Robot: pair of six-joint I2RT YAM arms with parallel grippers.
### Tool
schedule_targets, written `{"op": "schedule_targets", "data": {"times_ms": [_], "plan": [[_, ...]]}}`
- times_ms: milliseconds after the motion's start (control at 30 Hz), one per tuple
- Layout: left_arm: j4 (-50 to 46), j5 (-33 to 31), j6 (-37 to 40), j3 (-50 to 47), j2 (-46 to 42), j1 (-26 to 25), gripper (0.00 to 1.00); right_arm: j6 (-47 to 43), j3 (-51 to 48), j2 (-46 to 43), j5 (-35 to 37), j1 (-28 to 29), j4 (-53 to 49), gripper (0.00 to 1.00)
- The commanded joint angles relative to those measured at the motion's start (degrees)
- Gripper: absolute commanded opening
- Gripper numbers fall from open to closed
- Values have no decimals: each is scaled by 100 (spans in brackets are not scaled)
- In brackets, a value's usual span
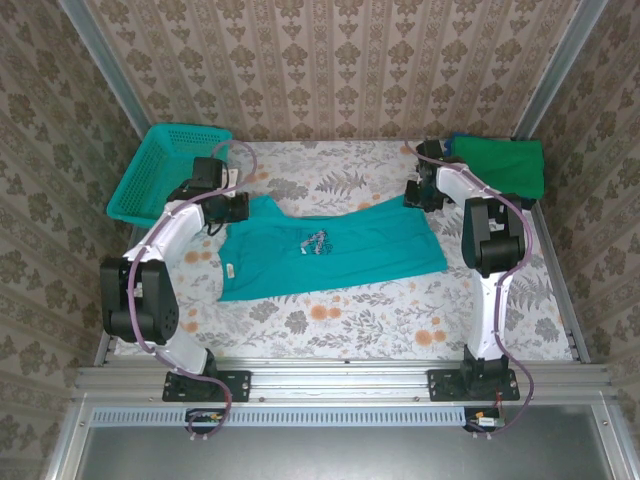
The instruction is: Fold and stack the t-shirts
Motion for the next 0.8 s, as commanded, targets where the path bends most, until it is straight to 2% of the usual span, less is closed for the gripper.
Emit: {"op": "schedule_targets", "data": {"times_ms": [0,133,300,600,767], "plan": [[17,80,109,-48,-162,62,0,-64,126,136,-103,34,-191,36],[0,70,110,-62,-192,76,0,-108,203,199,-104,60,-250,40],[-9,75,117,-92,-238,108,0,-124,259,272,-98,65,-322,40],[-14,116,119,-120,-276,137,0,-144,307,181,-182,87,-338,13],[-18,140,119,-119,-297,155,0,-171,341,-137,-91,120,-468,5]]}}
